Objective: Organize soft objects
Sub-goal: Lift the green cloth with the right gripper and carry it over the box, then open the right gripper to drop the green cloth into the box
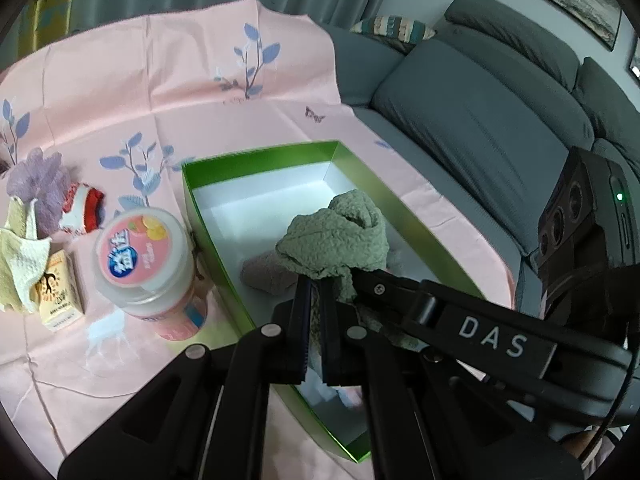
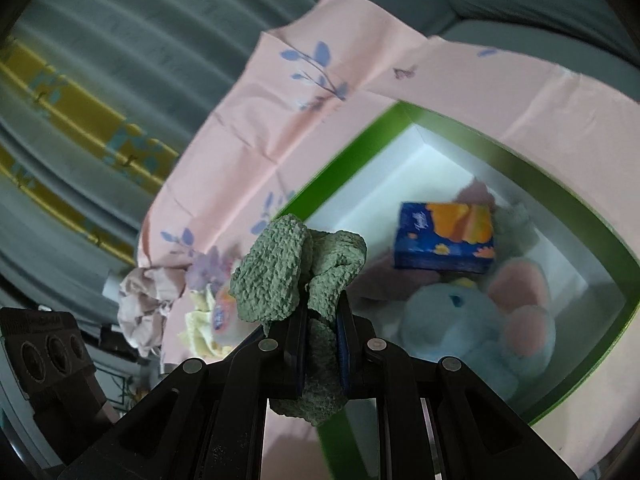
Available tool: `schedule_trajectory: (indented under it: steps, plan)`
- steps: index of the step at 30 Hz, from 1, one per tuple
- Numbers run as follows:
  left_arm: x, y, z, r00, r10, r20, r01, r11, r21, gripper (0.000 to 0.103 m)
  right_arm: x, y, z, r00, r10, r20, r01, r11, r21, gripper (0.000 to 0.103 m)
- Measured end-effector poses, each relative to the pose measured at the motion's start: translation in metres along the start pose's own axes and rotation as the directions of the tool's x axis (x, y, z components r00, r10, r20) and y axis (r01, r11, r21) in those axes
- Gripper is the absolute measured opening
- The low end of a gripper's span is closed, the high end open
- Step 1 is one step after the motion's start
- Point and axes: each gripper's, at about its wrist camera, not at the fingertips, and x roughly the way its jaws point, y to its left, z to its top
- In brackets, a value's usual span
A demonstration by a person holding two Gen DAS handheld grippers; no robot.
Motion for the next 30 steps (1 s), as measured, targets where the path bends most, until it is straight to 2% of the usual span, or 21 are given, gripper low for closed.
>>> schedule_trajectory:
  steps: [5,8,10,12,14,16,18,21,23,25,30]
  plan:
    - [0.009,-0.005,-0.005,0.999,0.044,-0.014,-0.044,0.999,0.021,0.0,0.007,-0.009,0.001,0.999,-0.039,-0.035,0.039,0.999,0.006,0.016]
    - [0.012,-0.003,-0.007,0.999,0.043,-0.027,-0.043,0.999,0.016,0.001,0.01,-0.012,0.0,0.997,-0.063,-0.049,0.064,0.998,0.01,0.016]
    - [0.009,-0.002,-0.007,0.999,0.041,-0.024,-0.041,0.999,0.015,0.005,0.008,-0.014,0.0,0.997,-0.069,-0.047,0.07,0.997,0.018,0.016]
    - [0.006,-0.002,-0.006,0.999,0.035,-0.015,-0.035,0.999,0.013,0.01,0.005,-0.016,0.001,0.997,-0.075,-0.034,0.076,0.997,0.029,0.016]
    - [0.0,0.0,-0.004,0.999,0.036,-0.002,-0.035,0.999,0.008,0.024,0.003,-0.016,0.002,0.997,-0.078,-0.025,0.079,0.996,0.034,0.016]
    - [-0.007,0.001,-0.003,0.999,0.031,0.017,-0.031,1.0,0.004,0.034,-0.001,-0.016,0.002,0.997,-0.082,-0.009,0.082,0.996,0.039,0.016]
    - [-0.015,0.002,-0.003,0.999,0.024,0.033,-0.024,1.0,0.002,0.039,-0.003,-0.016,0.003,0.997,-0.074,0.002,0.074,0.996,0.042,0.017]
    - [-0.024,0.002,-0.002,0.999,0.006,0.049,-0.006,1.0,0.001,0.049,-0.007,-0.014,0.003,0.998,-0.055,0.027,0.054,0.998,0.043,0.028]
    - [-0.033,0.002,-0.003,0.998,0.007,0.068,-0.007,1.0,0.003,0.059,-0.01,-0.012,0.004,0.997,-0.056,0.048,0.054,0.998,0.039,0.04]
    - [-0.04,0.004,-0.003,0.996,0.007,0.084,-0.007,1.0,-0.003,0.065,-0.013,-0.009,0.003,0.997,-0.048,0.067,0.046,0.998,0.033,0.049]
    - [-0.071,0.017,-0.006,0.992,-0.005,0.13,0.01,0.999,-0.038,0.083,-0.019,-0.003,0.004,0.995,-0.022,0.093,0.021,1.0,0.014,0.063]
